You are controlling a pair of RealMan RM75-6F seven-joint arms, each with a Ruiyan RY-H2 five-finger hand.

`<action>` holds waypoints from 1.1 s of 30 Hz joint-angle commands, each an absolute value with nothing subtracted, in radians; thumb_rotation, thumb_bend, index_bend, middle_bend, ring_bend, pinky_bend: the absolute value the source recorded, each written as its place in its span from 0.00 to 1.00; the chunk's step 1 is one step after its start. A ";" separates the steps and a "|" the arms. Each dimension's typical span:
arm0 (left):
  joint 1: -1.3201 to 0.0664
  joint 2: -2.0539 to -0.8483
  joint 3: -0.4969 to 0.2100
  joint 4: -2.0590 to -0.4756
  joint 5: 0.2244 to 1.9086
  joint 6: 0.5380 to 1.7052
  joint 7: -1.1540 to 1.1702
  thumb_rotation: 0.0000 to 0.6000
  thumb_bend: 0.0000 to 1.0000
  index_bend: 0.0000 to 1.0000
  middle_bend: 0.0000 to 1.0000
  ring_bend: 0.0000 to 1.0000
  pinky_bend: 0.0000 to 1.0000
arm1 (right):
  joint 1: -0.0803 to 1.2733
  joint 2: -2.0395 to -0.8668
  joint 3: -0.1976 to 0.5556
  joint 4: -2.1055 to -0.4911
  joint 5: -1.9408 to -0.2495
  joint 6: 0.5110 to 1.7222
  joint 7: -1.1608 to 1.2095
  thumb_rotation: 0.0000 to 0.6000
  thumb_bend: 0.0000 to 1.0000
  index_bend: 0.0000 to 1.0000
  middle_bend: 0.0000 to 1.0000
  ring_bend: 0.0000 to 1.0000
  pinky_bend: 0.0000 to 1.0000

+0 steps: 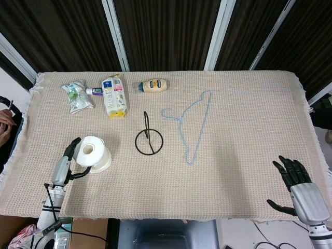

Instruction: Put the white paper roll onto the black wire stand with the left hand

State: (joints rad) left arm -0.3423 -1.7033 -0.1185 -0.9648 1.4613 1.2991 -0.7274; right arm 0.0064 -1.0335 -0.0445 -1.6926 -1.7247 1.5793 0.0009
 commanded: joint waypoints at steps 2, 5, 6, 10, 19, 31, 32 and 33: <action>-0.364 -1.704 -0.126 -0.972 1.445 1.247 -0.758 1.00 0.33 0.00 0.00 0.00 0.06 | 0.005 -1.032 -0.044 -1.693 -1.723 1.581 0.003 1.00 0.20 0.00 0.00 0.00 0.00; -0.385 -1.701 -0.130 -0.987 1.442 1.213 -0.775 1.00 0.38 0.00 0.01 0.11 0.27 | 0.005 -1.033 -0.044 -1.692 -1.724 1.581 0.003 1.00 0.20 0.00 0.00 0.00 0.00; -0.393 -1.703 -0.135 -0.989 1.443 1.212 -0.777 1.00 0.41 0.00 0.04 0.19 0.37 | 0.005 -1.033 -0.045 -1.692 -1.725 1.580 0.003 1.00 0.20 0.00 0.00 0.00 0.00; -0.402 -1.714 -0.174 -1.009 1.417 1.231 -0.759 1.00 0.67 0.18 0.37 0.45 0.60 | 0.005 -1.033 -0.045 -1.693 -1.725 1.578 -0.001 1.00 0.20 0.00 0.00 0.00 0.00; -0.355 -1.609 -0.219 -1.199 1.450 1.402 -0.780 1.00 0.79 0.47 0.62 0.68 0.81 | -0.001 -1.030 -0.053 -1.691 -1.746 1.593 0.007 1.00 0.20 0.00 0.00 0.00 0.00; -0.381 -1.382 -0.383 -1.719 1.514 1.564 -0.566 1.00 0.78 0.49 0.63 0.69 0.83 | -0.005 -1.017 -0.058 -1.689 -1.759 1.607 0.036 1.00 0.20 0.00 0.00 0.00 0.00; -0.397 -1.374 -0.399 -1.757 1.494 1.540 -0.532 1.00 0.78 0.49 0.63 0.69 0.83 | -0.005 -1.016 -0.058 -1.688 -1.758 1.608 0.039 1.00 0.20 0.00 0.00 0.00 0.00; -0.420 -1.368 -0.420 -1.801 1.463 1.510 -0.486 1.00 0.78 0.49 0.63 0.70 0.83 | -0.005 -1.014 -0.057 -1.688 -1.756 1.607 0.043 1.00 0.20 0.00 0.00 0.00 0.00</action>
